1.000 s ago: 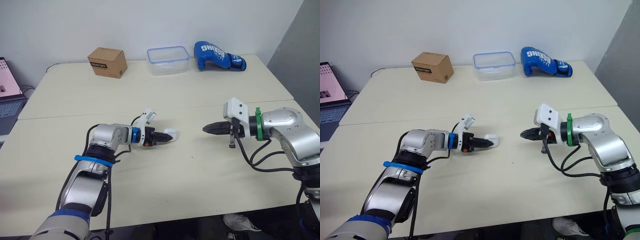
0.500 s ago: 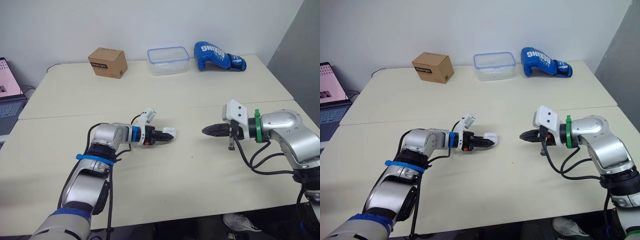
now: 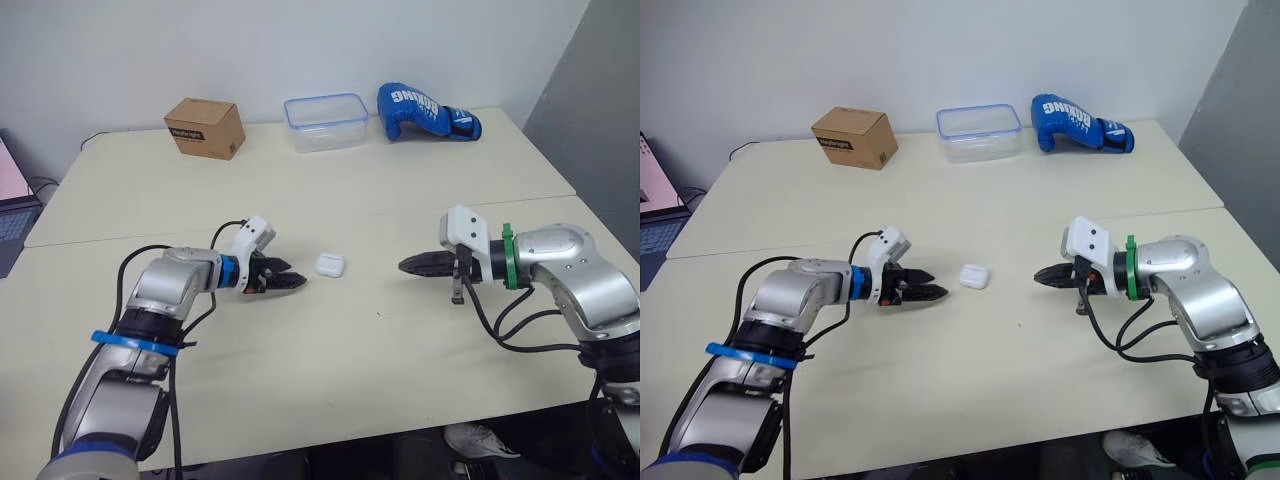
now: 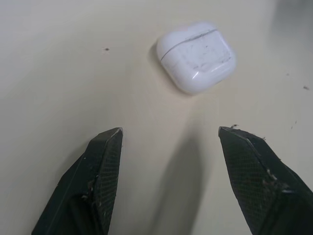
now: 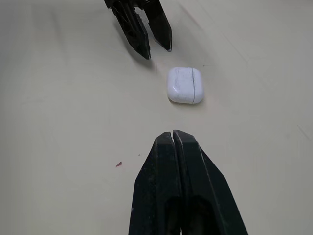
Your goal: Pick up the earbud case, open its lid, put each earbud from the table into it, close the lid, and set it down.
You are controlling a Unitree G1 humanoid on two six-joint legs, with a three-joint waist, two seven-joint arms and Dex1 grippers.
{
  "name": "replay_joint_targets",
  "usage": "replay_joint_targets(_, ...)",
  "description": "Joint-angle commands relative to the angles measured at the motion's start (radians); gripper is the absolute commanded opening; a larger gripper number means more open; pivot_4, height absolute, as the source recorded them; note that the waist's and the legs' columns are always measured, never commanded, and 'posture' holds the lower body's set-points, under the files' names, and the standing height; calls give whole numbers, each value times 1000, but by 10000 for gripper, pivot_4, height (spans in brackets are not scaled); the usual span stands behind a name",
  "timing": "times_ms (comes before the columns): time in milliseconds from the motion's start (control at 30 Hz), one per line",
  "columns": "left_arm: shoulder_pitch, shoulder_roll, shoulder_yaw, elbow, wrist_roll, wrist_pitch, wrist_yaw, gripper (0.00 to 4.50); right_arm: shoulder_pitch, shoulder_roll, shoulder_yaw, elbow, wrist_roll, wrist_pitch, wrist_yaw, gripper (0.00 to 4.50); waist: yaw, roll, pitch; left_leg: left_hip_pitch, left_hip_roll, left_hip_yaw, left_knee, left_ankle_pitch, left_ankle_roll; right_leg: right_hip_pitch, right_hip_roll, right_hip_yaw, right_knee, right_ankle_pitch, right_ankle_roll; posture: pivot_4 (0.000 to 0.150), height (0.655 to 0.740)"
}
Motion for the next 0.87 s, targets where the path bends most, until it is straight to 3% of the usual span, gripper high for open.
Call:
replay_joint_targets(33,115,26,82,-119,3,-7,82,32779,56,17,-56,-75,30,-13,-45,0,1,0,0,0,0,0,0,0,0,0,0,0,0,0,0,1500,7307)
replay_joint_targets(267,489,-68,297,-465,-56,-121,250,32779,287,60,-123,-269,78,40,-176,0,8,0,0,0,0,-2,-1,0,0,-1,-1,1,-1,0,0,1500,7307)
replay_joint_targets(533,860,-185,421,-712,-70,-223,391,32779,555,90,-183,-419,121,66,-275,0,45,0,-1,1,0,1,-1,-1,1,2,-1,1,-1,0,-1,1500,7307)
replay_joint_targets(867,973,-243,441,-737,-82,-355,423,32779,629,86,-207,-401,142,45,-290,0,54,0,-1,6,0,0,-1,-3,5,9,0,-2,-3,0,-1,1500,7307)
